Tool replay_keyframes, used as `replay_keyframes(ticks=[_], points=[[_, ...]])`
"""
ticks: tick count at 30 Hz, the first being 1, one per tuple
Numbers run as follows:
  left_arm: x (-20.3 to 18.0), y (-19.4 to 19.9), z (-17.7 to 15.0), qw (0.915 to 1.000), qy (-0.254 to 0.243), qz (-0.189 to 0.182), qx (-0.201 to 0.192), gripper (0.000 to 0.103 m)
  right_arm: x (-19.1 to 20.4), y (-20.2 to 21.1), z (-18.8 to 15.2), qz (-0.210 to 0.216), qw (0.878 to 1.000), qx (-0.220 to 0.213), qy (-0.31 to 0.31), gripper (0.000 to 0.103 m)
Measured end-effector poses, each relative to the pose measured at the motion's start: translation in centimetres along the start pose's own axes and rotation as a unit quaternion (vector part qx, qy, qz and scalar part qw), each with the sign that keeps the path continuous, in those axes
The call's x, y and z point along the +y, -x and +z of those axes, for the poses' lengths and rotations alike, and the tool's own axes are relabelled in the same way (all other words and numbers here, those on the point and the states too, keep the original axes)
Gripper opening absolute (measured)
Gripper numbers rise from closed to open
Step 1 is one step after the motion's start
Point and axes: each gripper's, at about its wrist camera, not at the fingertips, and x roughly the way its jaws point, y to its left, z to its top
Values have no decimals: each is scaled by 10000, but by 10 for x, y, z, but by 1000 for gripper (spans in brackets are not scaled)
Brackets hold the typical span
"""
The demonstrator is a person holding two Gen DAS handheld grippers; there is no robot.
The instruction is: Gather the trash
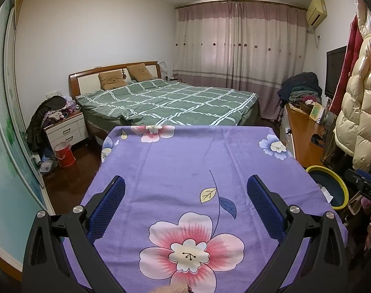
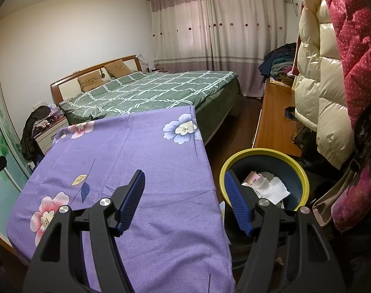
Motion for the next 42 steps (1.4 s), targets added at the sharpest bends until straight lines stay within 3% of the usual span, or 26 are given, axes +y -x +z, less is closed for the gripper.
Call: replay_keyframes(ticks=[42], points=[[2, -7, -3, 10000, -55, 18, 42, 98, 4, -4, -6, 6, 10000, 57, 13, 65]])
